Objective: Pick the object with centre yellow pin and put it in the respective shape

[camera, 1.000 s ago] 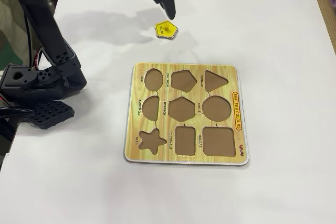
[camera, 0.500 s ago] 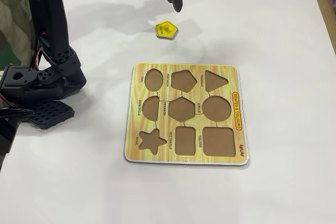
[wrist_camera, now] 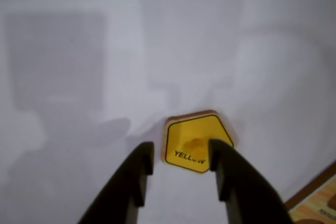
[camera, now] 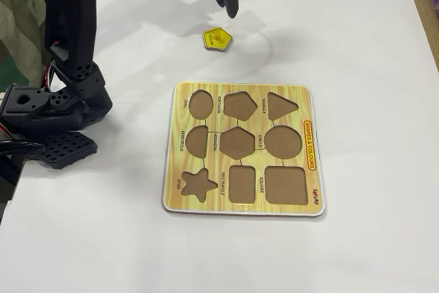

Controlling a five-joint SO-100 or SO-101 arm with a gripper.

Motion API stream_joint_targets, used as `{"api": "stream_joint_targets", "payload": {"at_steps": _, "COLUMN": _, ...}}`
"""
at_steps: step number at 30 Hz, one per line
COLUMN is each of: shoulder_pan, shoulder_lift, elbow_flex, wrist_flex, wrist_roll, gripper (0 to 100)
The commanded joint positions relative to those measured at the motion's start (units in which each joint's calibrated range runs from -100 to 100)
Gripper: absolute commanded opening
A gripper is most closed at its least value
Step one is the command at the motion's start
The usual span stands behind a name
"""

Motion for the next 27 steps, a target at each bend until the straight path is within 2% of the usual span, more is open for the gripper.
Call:
{"api": "stream_joint_targets", "payload": {"at_steps": 1, "shoulder_pan": -0.07, "shoulder_lift": -1.03, "elbow_flex": -2.52, "wrist_flex": -0.30, "wrist_roll": 0.18, "gripper": 12}}
{"api": "stream_joint_targets", "payload": {"at_steps": 15, "shoulder_pan": 5.98, "shoulder_lift": -1.12, "elbow_flex": -1.80, "wrist_flex": 0.13, "wrist_roll": 0.23, "gripper": 12}}
{"api": "stream_joint_targets", "payload": {"at_steps": 27, "shoulder_pan": 5.20, "shoulder_lift": 2.73, "elbow_flex": -2.88, "wrist_flex": -0.74, "wrist_roll": 0.23, "gripper": 12}}
